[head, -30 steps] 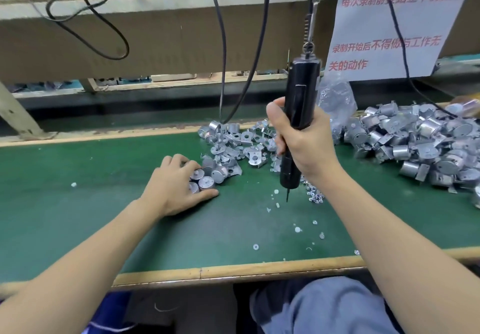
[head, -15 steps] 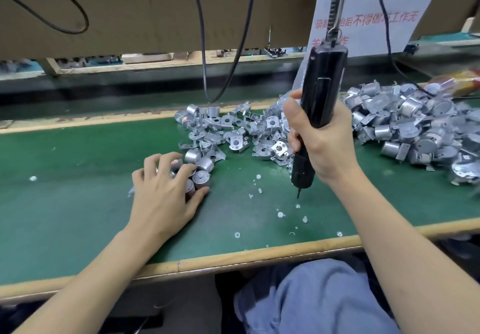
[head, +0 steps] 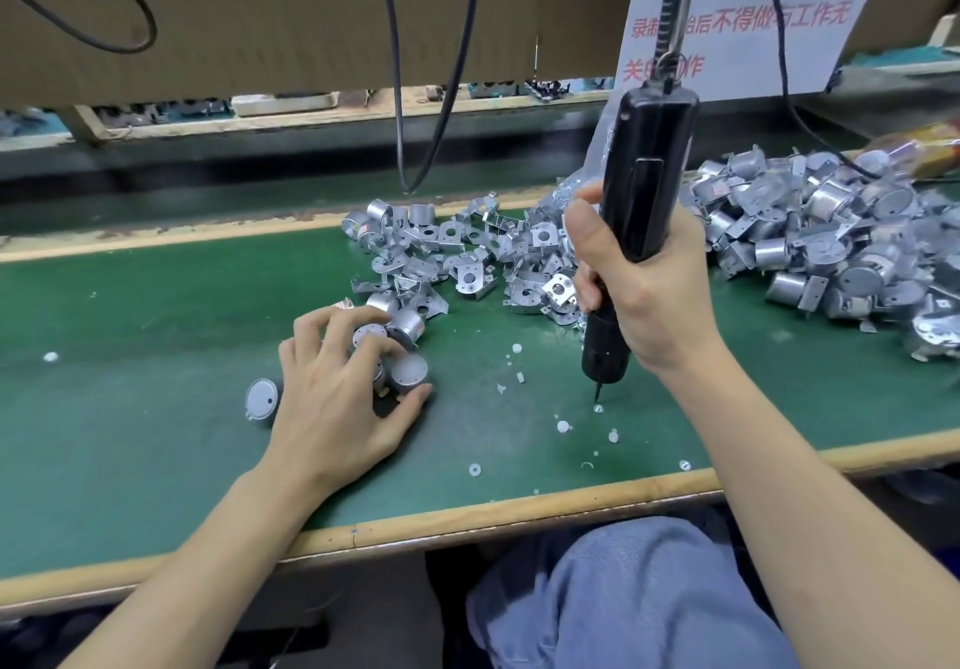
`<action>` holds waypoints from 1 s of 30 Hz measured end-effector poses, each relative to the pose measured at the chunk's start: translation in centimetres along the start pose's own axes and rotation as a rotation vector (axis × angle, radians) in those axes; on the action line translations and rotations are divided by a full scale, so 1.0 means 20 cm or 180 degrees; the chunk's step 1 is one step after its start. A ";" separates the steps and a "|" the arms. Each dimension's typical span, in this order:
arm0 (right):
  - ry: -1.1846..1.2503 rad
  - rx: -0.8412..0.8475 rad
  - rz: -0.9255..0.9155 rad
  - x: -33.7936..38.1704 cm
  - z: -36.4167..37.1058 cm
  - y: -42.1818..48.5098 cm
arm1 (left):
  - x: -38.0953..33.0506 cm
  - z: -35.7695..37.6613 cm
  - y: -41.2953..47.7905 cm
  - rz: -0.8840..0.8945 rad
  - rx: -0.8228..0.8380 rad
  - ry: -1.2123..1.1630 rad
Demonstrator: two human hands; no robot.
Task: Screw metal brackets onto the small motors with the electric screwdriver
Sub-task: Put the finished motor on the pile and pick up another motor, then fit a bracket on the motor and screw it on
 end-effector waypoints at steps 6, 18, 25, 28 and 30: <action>0.0008 -0.0016 -0.0014 0.01 0.01 0.00 | -0.03 -0.02 -0.01 0.0393 0.0036 -0.0110; -0.0013 -0.0037 -0.0098 0.00 0.03 0.02 | -0.04 -0.02 -0.01 0.0359 0.0208 0.0017; 0.0016 -0.0024 -0.0107 0.01 0.02 0.01 | -0.05 -0.03 -0.01 0.0335 0.0127 0.0090; 0.0022 -0.0019 -0.0097 0.02 0.01 0.01 | -0.05 -0.03 -0.01 0.0298 0.0104 0.0142; 0.0028 -0.0026 -0.0092 0.02 0.00 0.01 | -0.05 -0.03 -0.01 0.0275 0.0086 0.0162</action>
Point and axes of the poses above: each hand's wrist, its own y-axis towards the middle knuckle, its own z-axis out of the palm, x = y × z, the point moved 1 cm from there along y, towards the middle knuckle, and after that the axes turned 13 degrees about -z, right-handed, at the moved point
